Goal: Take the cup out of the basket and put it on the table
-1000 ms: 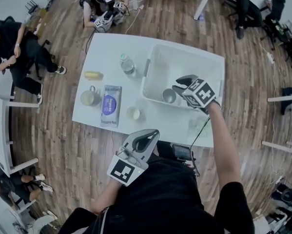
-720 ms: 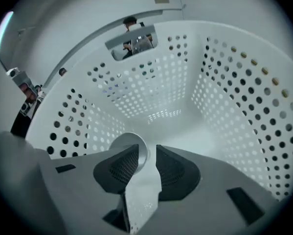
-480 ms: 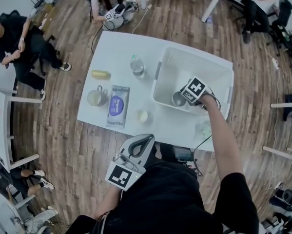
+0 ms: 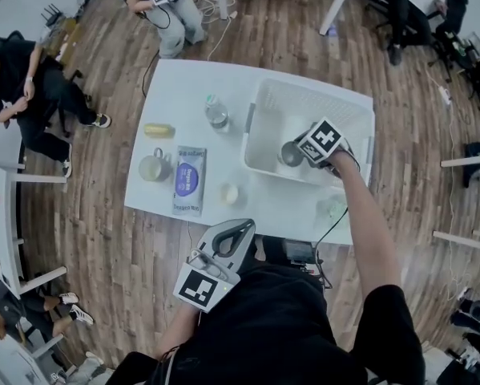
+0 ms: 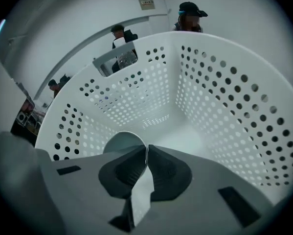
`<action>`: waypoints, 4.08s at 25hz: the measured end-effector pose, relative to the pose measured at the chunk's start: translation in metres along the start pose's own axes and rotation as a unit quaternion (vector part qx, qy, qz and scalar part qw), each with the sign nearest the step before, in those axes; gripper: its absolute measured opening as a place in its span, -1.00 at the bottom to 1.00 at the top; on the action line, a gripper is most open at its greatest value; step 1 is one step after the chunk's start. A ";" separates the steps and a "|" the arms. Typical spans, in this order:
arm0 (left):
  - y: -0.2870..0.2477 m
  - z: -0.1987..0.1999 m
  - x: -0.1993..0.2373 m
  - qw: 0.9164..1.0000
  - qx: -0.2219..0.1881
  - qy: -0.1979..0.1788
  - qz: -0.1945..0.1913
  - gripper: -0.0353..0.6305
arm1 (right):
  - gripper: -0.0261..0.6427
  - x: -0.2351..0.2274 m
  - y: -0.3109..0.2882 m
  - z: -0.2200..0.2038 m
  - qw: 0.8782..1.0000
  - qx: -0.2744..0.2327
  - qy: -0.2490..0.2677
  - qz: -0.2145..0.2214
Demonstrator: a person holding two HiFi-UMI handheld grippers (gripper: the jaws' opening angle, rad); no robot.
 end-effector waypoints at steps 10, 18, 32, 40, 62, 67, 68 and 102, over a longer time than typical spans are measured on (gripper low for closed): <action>-0.016 0.016 -0.012 0.999 -0.003 -0.021 -0.033 -0.86 | -0.82 0.024 0.094 -0.008 0.993 -0.092 -0.014 -0.066; -0.030 0.023 -0.017 0.998 -0.013 -0.031 -0.048 -0.86 | -0.82 0.078 0.167 -0.035 0.972 -0.203 -0.021 -0.117; -0.052 0.017 -0.021 0.997 -0.011 -0.052 -0.048 -0.86 | -0.82 0.161 0.191 -0.101 0.938 -0.296 -0.099 -0.150; -0.051 0.012 -0.014 0.999 -0.007 -0.045 -0.030 -0.86 | -0.82 0.170 0.132 -0.114 0.948 -0.270 -0.133 -0.100; -0.022 -0.011 -0.003 0.999 0.003 -0.032 0.004 -0.86 | -0.81 0.128 -0.049 -0.107 0.977 -0.067 -0.202 -0.018; -0.018 -0.011 0.003 1.000 0.004 -0.027 0.010 -0.86 | -0.81 0.122 -0.051 -0.101 0.975 -0.066 -0.211 -0.017; -0.018 -0.011 0.005 1.000 0.004 -0.026 0.011 -0.86 | -0.81 0.120 -0.052 -0.099 0.974 -0.066 -0.214 -0.016; 0.001 0.007 -0.025 0.998 -0.045 -0.050 -0.015 -0.87 | -0.85 0.224 0.220 -0.137 0.839 -0.487 -0.124 -0.207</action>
Point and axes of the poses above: the fingertips, and each gripper's own axes: y backward along the fingers, x to its left, z out of its top, the point moved 1 cm from there along y, backward along the fingers, and after that the axes turned 15 degrees about x, right-handed, at the moved point
